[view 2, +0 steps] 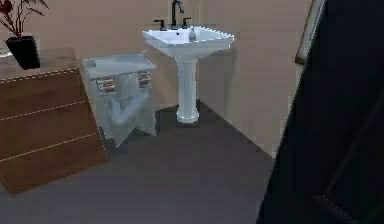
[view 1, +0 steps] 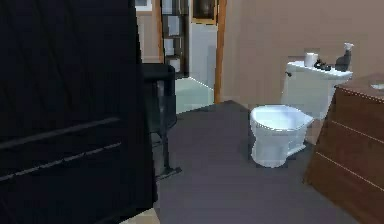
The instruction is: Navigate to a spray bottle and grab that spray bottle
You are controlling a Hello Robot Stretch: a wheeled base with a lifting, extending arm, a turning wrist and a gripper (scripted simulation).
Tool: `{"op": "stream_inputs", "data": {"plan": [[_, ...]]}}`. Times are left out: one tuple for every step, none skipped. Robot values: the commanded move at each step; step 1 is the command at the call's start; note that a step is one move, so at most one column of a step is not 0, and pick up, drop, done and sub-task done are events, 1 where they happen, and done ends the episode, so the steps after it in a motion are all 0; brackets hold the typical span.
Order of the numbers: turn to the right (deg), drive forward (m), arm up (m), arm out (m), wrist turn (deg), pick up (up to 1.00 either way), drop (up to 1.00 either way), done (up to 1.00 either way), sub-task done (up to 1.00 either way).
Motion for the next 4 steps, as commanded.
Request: {"op": "stream_inputs", "data": {"plan": [[-45.0, 0.0, 0.0, 0.0, 0.0, 0.0, 0.0, 0.0, 0.0], [-45.0, 0.0, 0.0, 0.0, 0.0, 0.0, 0.0, 0.0, 0.0], [-15.0, 0.0, 0.0, 0.0, 0.0, 0.0, 0.0, 0.0, 0.0], [0.0, 0.2, 0.0, 0.0, 0.0, 0.0, 0.0, 0.0, 0.0]]}}
